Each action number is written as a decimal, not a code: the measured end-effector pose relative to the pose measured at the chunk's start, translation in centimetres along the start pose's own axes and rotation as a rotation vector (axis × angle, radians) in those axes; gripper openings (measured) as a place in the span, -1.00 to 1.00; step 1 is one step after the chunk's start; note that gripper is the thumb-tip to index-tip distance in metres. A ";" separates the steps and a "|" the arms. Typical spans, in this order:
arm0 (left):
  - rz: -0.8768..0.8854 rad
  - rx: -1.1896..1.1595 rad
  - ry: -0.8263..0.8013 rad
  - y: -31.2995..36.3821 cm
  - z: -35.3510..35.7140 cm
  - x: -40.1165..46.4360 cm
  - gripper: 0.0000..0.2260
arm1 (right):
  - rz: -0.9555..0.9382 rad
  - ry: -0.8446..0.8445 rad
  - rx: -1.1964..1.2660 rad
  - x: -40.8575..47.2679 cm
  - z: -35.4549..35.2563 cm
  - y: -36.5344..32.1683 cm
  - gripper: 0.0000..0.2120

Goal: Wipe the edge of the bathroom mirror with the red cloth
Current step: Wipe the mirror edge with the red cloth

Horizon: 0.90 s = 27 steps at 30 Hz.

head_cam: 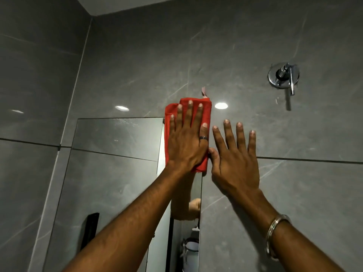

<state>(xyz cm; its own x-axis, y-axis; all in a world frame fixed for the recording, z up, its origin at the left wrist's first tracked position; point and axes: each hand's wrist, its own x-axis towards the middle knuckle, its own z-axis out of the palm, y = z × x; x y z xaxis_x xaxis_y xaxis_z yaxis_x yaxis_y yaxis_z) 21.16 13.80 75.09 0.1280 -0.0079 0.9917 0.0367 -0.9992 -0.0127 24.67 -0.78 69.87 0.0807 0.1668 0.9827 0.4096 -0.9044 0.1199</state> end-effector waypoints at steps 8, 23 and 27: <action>-0.049 -0.053 0.026 0.9 1.4 -7.8 -0.41 | -0.051 -0.048 0.030 -4.0 -0.1 -0.2 -0.34; -0.048 -0.025 0.019 0.7 -0.1 -1.1 -0.38 | -0.049 0.000 0.016 -4.3 0.0 0.8 -0.35; -0.043 -0.045 0.032 1.0 0.0 -4.4 -0.39 | -0.046 0.048 0.008 -6.2 1.0 0.6 -0.35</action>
<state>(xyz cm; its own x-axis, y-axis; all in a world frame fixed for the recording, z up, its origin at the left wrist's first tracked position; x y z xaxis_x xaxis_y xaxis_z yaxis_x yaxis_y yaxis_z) 20.67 12.85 70.71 0.0956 0.0341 0.9948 -0.0030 -0.9994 0.0345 25.26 -1.94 63.70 0.0186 0.1889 0.9818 0.4192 -0.8930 0.1638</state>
